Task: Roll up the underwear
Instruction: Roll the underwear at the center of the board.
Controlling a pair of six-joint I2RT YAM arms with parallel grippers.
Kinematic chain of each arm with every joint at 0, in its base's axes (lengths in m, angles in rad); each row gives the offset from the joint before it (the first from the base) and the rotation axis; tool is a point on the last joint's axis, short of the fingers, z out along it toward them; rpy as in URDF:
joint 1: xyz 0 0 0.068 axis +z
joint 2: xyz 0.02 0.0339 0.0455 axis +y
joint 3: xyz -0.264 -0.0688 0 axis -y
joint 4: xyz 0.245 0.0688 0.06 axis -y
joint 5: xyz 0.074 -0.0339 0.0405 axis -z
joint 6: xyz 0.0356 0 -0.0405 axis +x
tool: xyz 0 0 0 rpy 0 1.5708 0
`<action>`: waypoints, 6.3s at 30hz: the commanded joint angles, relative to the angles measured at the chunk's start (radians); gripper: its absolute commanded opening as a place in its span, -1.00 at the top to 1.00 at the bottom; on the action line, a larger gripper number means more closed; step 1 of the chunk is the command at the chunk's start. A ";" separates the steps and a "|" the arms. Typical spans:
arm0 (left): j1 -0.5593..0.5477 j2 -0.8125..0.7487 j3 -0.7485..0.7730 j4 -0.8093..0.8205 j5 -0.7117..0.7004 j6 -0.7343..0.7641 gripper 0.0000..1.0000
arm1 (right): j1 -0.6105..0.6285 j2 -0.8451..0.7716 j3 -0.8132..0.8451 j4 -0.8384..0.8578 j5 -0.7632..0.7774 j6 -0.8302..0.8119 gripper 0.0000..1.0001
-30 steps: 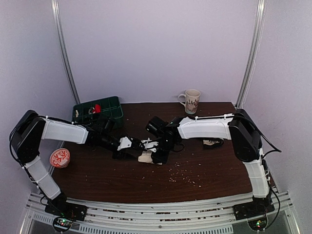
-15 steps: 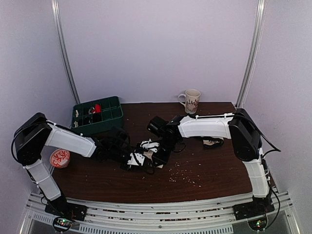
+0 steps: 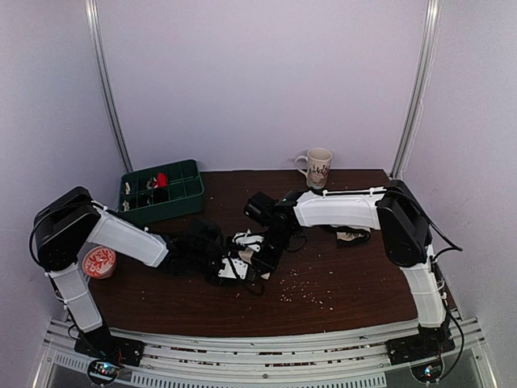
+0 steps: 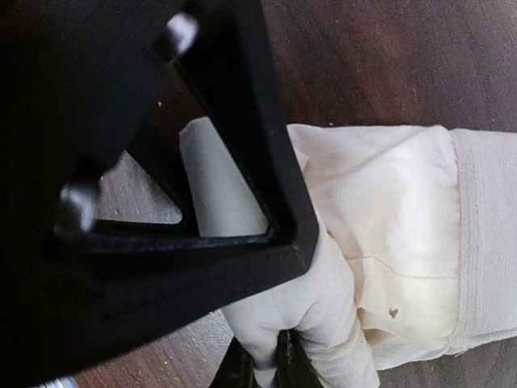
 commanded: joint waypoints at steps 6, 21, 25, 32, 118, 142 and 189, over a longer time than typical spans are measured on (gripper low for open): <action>-0.014 0.104 0.109 -0.061 -0.101 -0.053 0.64 | -0.004 0.033 -0.018 -0.055 -0.015 -0.016 0.83; 0.040 0.285 0.442 -0.591 0.275 -0.130 1.00 | -0.013 -0.508 -0.603 0.415 0.332 0.190 0.07; 0.075 0.348 0.537 -0.713 0.353 -0.153 1.00 | -0.010 -0.663 -0.796 0.536 0.470 0.220 0.05; 0.092 0.433 0.670 -0.885 0.422 -0.183 1.00 | 0.107 -0.829 -0.983 0.689 0.585 0.179 -0.05; 0.183 -0.169 0.162 -0.295 0.382 -0.054 -0.96 | -0.012 -0.073 -0.319 0.210 0.089 0.011 0.89; 0.252 -0.313 -0.097 0.439 -0.076 -0.530 -0.96 | -0.036 -0.077 -0.362 0.252 0.116 0.033 0.83; -0.065 -0.044 -0.165 0.336 -0.119 0.071 -0.24 | -0.035 -0.014 -0.353 0.105 -0.168 0.009 0.76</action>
